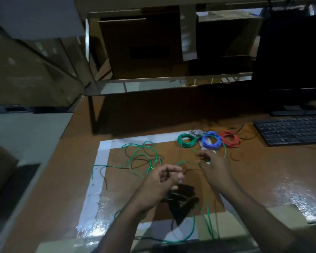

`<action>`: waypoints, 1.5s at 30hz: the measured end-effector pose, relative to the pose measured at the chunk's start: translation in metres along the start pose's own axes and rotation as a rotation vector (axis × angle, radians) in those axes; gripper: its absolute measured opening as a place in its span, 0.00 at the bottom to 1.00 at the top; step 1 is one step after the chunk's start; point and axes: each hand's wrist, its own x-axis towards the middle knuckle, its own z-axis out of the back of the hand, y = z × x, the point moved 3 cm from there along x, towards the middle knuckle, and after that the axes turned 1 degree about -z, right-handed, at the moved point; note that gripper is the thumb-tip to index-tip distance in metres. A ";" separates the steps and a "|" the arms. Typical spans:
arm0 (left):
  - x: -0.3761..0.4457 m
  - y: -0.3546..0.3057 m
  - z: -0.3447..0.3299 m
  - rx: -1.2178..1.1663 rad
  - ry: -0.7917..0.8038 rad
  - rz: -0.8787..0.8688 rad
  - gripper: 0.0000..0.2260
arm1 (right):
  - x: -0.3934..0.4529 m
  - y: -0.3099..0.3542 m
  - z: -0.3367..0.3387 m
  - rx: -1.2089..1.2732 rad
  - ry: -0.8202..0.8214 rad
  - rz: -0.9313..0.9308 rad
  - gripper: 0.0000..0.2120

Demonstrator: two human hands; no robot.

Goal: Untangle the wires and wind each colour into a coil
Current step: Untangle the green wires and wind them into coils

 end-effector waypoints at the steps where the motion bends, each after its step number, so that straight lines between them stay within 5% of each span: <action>1: -0.002 0.001 0.011 0.004 -0.096 -0.003 0.09 | -0.001 -0.003 -0.006 -0.015 0.044 0.021 0.12; 7: -0.024 0.004 0.056 -0.072 -0.695 -0.078 0.03 | -0.010 -0.002 -0.016 -0.032 0.148 0.080 0.13; 12: -0.045 0.004 0.067 -0.094 -0.875 -0.172 0.05 | -0.024 0.008 -0.009 -0.117 0.114 0.223 0.13; 15: -0.054 0.010 0.067 0.036 -0.957 -0.114 0.14 | -0.034 0.017 -0.010 -0.140 0.160 0.283 0.12; 18: -0.055 0.018 0.061 0.257 -0.851 0.093 0.27 | -0.043 0.029 -0.015 -0.133 0.197 0.366 0.11; 23: -0.052 0.029 0.048 0.464 -0.664 0.128 0.03 | -0.059 0.053 -0.019 -0.083 0.206 0.467 0.07; 26: -0.059 0.012 0.046 0.510 -0.719 -0.003 0.10 | -0.069 0.065 -0.015 -0.103 0.212 0.538 0.08; 31: -0.074 -0.047 0.043 0.107 -0.722 -0.305 0.09 | -0.072 0.079 -0.014 -0.178 0.174 0.592 0.16; 36: -0.074 -0.075 0.040 -0.284 -0.531 -0.318 0.11 | -0.072 0.099 -0.027 0.117 0.359 0.476 0.21; 41: -0.066 -0.075 0.032 0.210 -0.318 -0.318 0.07 | -0.054 0.136 -0.031 0.912 0.397 0.034 0.11; 45: -0.061 -0.063 0.045 0.507 -0.040 -0.193 0.09 | -0.040 0.164 -0.028 0.894 0.310 0.033 0.11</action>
